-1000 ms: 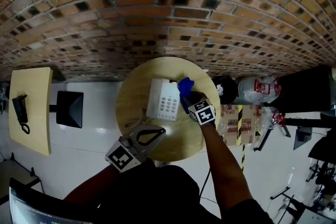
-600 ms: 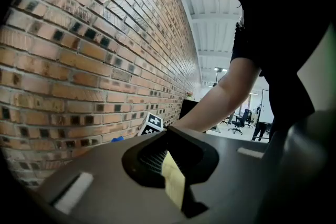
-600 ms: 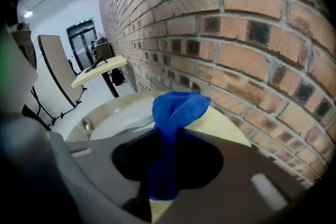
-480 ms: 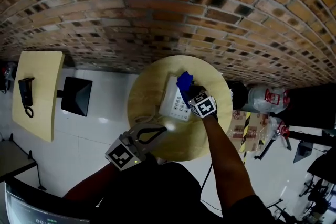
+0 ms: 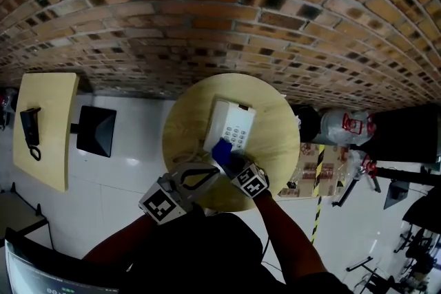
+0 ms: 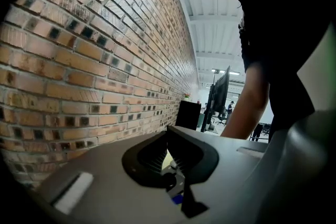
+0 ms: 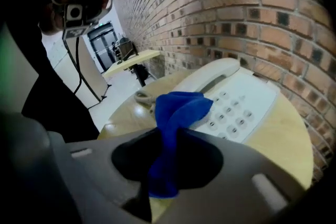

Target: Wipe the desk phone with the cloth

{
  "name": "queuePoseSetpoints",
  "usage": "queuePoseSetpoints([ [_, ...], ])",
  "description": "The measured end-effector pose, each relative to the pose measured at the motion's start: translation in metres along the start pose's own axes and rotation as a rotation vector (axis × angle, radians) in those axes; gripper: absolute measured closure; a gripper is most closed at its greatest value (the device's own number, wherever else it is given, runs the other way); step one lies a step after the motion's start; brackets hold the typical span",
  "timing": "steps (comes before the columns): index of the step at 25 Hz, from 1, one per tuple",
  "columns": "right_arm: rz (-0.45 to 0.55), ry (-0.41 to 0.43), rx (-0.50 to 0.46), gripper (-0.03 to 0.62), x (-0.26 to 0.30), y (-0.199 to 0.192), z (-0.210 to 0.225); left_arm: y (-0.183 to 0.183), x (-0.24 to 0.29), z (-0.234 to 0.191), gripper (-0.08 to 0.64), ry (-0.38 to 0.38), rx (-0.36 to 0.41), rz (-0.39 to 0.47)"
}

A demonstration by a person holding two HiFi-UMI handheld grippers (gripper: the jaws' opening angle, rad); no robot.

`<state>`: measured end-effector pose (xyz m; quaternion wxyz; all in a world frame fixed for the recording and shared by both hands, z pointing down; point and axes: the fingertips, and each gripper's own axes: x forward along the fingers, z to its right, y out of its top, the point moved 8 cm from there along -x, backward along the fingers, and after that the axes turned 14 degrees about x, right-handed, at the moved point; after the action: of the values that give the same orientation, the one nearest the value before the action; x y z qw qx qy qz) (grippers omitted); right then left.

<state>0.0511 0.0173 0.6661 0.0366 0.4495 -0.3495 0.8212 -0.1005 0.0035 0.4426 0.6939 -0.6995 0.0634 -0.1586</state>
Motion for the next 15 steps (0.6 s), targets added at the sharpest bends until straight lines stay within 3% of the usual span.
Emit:
queuePoseSetpoints([
  [4,0.194,-0.06,0.11,0.497,-0.021,0.064,0.047,0.0,-0.006,-0.002,0.572,0.017,-0.006,-0.005],
  [6,0.238,-0.088,0.13,0.497,-0.022,0.104,0.073,-0.001,-0.009,-0.002,0.572,0.024,0.0,-0.007],
  [9,0.219,-0.12,0.11,0.497,-0.008,0.15,0.095,-0.001,-0.014,-0.003,0.572,0.037,-0.011,-0.018],
  [12,0.158,-0.126,0.086,0.497,0.013,0.165,0.092,-0.004,-0.021,-0.005,0.572,0.058,-0.018,-0.028],
  [15,0.118,-0.087,-0.052,0.497,0.021,0.158,0.056,-0.008,-0.027,-0.008,0.572,0.075,-0.041,-0.025],
])
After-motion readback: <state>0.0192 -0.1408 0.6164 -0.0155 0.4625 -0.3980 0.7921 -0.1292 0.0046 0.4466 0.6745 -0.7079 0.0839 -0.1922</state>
